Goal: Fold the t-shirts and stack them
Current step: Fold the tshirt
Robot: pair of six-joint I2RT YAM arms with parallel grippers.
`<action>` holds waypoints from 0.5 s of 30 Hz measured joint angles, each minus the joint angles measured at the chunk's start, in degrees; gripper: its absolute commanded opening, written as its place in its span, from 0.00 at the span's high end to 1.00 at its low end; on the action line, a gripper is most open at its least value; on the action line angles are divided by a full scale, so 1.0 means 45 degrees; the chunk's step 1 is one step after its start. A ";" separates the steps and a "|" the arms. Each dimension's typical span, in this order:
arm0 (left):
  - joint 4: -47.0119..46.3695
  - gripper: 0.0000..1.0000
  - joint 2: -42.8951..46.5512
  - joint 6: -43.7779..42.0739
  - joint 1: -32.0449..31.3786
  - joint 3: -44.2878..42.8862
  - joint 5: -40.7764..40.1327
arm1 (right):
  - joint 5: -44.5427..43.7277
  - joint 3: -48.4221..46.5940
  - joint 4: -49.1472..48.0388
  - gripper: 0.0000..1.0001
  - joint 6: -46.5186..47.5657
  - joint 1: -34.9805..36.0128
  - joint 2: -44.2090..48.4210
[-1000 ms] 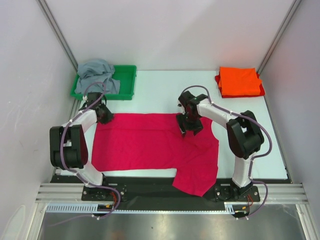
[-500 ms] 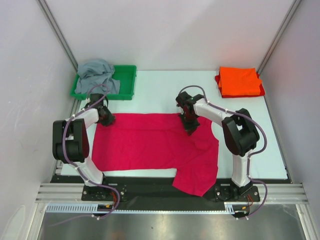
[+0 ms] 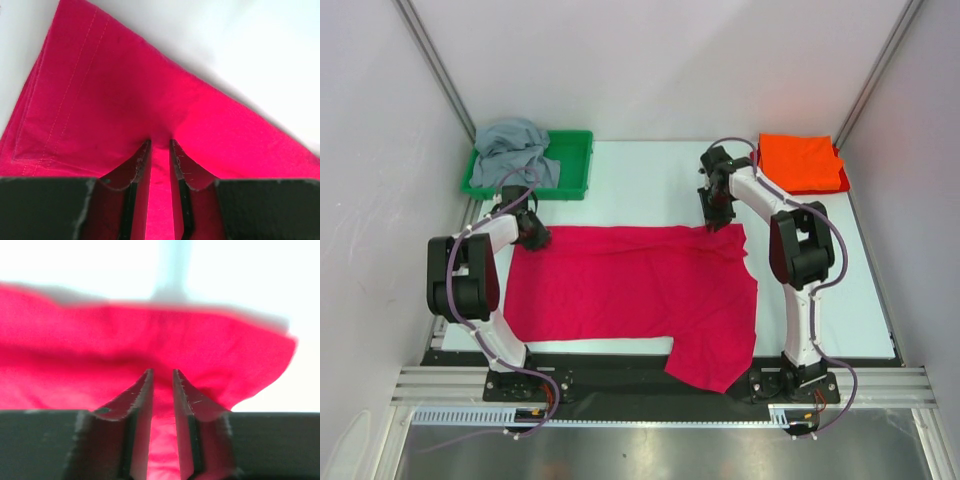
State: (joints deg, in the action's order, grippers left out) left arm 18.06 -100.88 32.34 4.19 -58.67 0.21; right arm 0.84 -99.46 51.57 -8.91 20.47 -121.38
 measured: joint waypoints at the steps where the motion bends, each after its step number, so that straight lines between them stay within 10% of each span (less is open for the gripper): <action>1: 0.0005 0.74 -0.0015 -0.0010 0.0000 -0.0015 0.0000 | -0.0102 -0.0505 0.0097 0.69 0.0068 -0.0068 -0.0306; 7: 0.0015 0.74 -0.0058 -0.0107 0.0000 -0.0073 0.0005 | -0.1234 -0.1914 0.0709 0.50 0.0097 0.0121 -0.0631; 15: 0.0015 0.74 -0.0058 -0.0160 0.0000 -0.0087 0.0005 | -0.1307 0.0748 0.0879 0.91 -0.0165 0.2089 0.1953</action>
State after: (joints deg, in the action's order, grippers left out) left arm 18.13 -101.14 31.62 4.19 -59.07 0.23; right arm -5.04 -96.09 55.53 -9.65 29.87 -112.60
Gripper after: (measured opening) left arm 0.259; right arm 0.158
